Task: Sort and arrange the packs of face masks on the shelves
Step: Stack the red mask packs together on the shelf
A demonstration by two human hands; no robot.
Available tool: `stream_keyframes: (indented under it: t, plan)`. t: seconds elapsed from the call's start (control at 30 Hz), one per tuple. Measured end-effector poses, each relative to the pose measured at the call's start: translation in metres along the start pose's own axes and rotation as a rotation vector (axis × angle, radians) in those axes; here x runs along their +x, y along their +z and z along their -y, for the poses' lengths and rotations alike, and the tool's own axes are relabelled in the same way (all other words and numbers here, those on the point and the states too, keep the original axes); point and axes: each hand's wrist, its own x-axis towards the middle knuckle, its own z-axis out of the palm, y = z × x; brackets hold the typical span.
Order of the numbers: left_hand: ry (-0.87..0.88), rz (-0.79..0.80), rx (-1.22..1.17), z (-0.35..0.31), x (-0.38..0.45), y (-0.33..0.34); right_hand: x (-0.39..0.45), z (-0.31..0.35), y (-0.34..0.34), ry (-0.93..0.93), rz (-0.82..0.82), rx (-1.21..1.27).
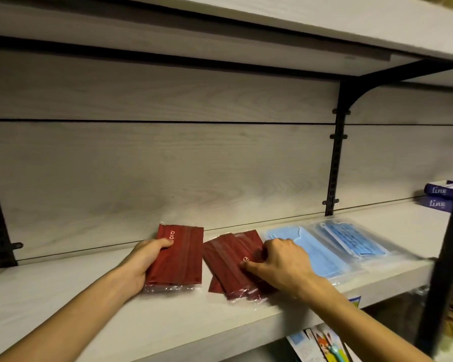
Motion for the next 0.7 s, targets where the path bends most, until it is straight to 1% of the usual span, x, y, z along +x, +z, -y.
stream_keyframes:
  t: [0.1, 0.23, 0.3, 0.4, 0.53, 0.7]
  plan:
    - [-0.008, 0.033, 0.003, -0.001, 0.003, -0.006, 0.002, 0.003, -0.008, -0.012, -0.050, -0.040]
    - [0.004, 0.043, 0.030, -0.002, 0.005, -0.017, 0.002, 0.005, -0.014, 0.052, 0.046, -0.091]
    - [0.006, 0.039, 0.033, -0.002, 0.004, -0.022, 0.004, 0.005, -0.014, 0.077, 0.093, -0.057]
    - [0.003, 0.033, 0.020, -0.001, 0.005, -0.029, 0.007, 0.003, -0.015, 0.092, 0.116, 0.079]
    - [0.004, 0.033, 0.019, -0.002, 0.004, -0.036, 0.010, 0.006, -0.020, 0.032, 0.178, 0.314]
    - [0.018, 0.012, 0.029, -0.005, 0.002, -0.051, 0.012, 0.014, -0.031, -0.019, 0.407, 0.741]
